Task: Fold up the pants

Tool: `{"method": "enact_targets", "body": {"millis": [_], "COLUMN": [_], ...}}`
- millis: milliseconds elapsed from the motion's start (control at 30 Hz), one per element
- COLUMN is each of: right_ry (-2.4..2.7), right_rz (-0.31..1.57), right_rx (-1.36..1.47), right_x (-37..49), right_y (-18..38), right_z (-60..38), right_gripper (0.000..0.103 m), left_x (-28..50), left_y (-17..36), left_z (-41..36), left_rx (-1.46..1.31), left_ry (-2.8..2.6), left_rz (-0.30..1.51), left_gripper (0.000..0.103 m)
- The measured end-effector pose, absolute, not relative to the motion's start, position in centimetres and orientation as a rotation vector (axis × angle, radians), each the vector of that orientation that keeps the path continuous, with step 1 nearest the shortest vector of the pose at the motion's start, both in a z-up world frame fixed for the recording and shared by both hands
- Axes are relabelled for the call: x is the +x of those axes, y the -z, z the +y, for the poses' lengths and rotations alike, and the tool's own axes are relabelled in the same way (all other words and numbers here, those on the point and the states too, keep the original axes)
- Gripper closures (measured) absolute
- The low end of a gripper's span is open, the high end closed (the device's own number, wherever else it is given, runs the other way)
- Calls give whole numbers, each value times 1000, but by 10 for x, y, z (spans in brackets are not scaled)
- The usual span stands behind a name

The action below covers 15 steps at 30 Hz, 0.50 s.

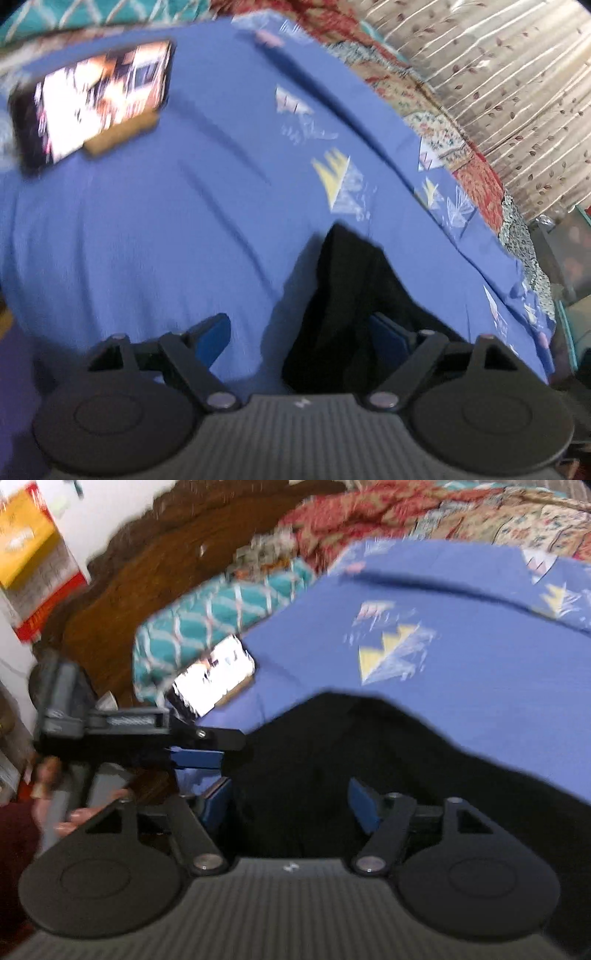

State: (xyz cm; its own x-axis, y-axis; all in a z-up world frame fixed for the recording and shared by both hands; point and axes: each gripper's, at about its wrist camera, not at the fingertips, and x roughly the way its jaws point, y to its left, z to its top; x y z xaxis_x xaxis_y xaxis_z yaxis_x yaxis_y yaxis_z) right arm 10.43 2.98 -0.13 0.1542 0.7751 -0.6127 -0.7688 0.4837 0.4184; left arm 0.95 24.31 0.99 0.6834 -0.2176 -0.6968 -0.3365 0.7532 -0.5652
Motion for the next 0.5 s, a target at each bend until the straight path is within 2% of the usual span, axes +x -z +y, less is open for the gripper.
{"method": "enact_targets", "body": {"millis": [33, 67, 133, 167, 200, 267, 300, 500], "right_ry": [-1066, -1009, -937, -907, -858, -719, -691, -924], "right_rz": [907, 912, 794, 674, 494, 10, -110, -7], "right_rx": [-79, -172, -276, -352, -483, -841, -945, -1158], "right_x": [105, 104, 97, 85, 66, 20, 9, -20], "right_y": [11, 17, 14, 5, -3, 9, 21, 71], "right_z": [45, 57, 64, 69, 74, 90, 97, 120], "right_gripper": [90, 94, 94, 94, 94, 94, 94, 94], "left_x": [9, 10, 10, 12, 12, 14, 15, 0], "left_y": [-6, -4, -4, -5, -5, -4, -3, 0], "left_z": [242, 240, 236, 235, 234, 231, 231, 237], "left_rx": [-753, -758, -758, -762, -764, -761, -764, -801], "left_ry": [-63, -56, -38, -21, -11, -7, -8, -15], "left_rz": [845, 847, 837, 831, 829, 830, 832, 825], "left_gripper": [18, 17, 16, 15, 15, 15, 15, 12]}}
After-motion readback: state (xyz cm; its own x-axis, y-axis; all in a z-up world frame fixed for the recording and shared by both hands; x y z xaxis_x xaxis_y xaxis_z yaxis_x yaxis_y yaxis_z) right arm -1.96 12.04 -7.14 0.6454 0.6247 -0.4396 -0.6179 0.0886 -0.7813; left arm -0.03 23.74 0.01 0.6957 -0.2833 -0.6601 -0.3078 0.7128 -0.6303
